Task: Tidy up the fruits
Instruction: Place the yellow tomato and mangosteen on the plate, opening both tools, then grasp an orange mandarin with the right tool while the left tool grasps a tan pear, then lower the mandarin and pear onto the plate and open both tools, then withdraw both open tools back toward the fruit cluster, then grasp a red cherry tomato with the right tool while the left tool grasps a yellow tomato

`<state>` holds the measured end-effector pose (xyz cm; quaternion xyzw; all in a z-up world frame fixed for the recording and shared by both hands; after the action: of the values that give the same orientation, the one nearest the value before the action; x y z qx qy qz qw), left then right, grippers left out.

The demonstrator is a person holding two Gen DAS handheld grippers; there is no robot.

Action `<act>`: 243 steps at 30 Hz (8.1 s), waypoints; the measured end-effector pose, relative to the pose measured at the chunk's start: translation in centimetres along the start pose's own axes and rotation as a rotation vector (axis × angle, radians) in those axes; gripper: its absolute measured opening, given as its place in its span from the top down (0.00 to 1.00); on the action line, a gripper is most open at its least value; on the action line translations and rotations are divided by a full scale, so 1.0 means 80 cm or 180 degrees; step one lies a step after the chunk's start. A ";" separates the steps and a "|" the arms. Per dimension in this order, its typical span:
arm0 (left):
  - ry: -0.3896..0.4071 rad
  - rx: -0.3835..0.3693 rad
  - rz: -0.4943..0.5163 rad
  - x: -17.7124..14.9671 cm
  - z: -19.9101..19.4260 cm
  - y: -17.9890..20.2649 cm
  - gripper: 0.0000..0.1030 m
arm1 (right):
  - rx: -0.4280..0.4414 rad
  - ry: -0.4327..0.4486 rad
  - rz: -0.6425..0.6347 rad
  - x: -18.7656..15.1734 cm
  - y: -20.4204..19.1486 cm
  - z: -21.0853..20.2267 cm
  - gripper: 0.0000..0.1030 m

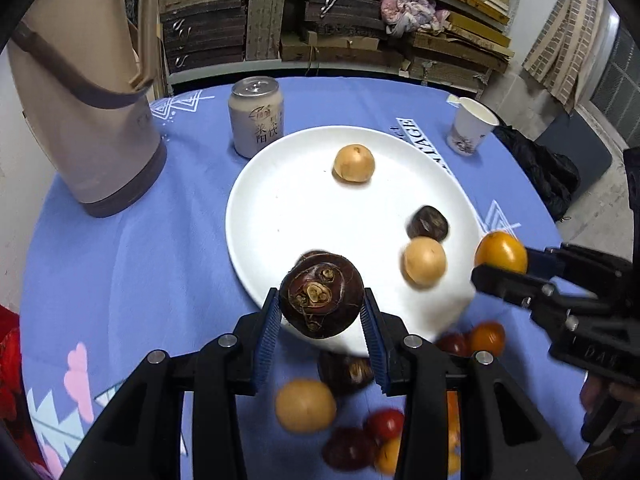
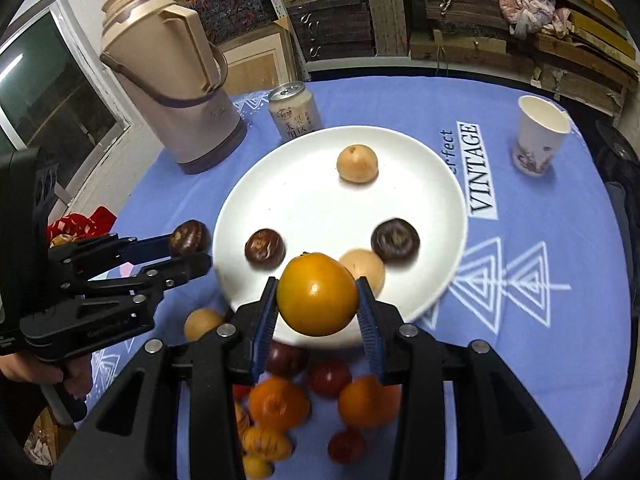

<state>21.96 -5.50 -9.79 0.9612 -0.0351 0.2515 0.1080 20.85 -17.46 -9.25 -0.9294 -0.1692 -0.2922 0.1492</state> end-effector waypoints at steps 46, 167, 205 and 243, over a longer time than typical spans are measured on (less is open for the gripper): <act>-0.0365 0.0095 -0.0332 -0.106 -0.023 -0.026 0.43 | -0.0102 -0.0299 0.0292 -0.138 -0.004 -0.056 0.35; -0.0160 0.0158 -0.0497 -0.003 0.004 -0.015 0.25 | -0.0125 -0.0204 0.0195 -0.041 0.019 0.008 0.48; -0.0775 0.0309 -0.0286 -0.199 -0.037 -0.030 0.18 | -0.0357 -0.1025 -0.0054 -0.339 -0.072 -0.098 0.71; -0.0895 -0.0257 -0.0040 -0.215 -0.025 0.051 0.64 | 0.0063 -0.0552 0.0139 -0.227 -0.060 -0.095 0.75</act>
<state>5.52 -8.79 -15.78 0.9820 -0.0539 0.1122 0.1423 1.18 -20.13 -13.19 -0.9531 -0.1640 -0.2056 0.1494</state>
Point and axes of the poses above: each gripper's, at about its wrist camera, not at the fingertips, and z roughly the way its jaws point, y to its right, x to its top, the point moved 8 cm from there along z, roughly the way its jaws point, and after that the axes turned 12 degrees about -z, right-handed, at the moved point
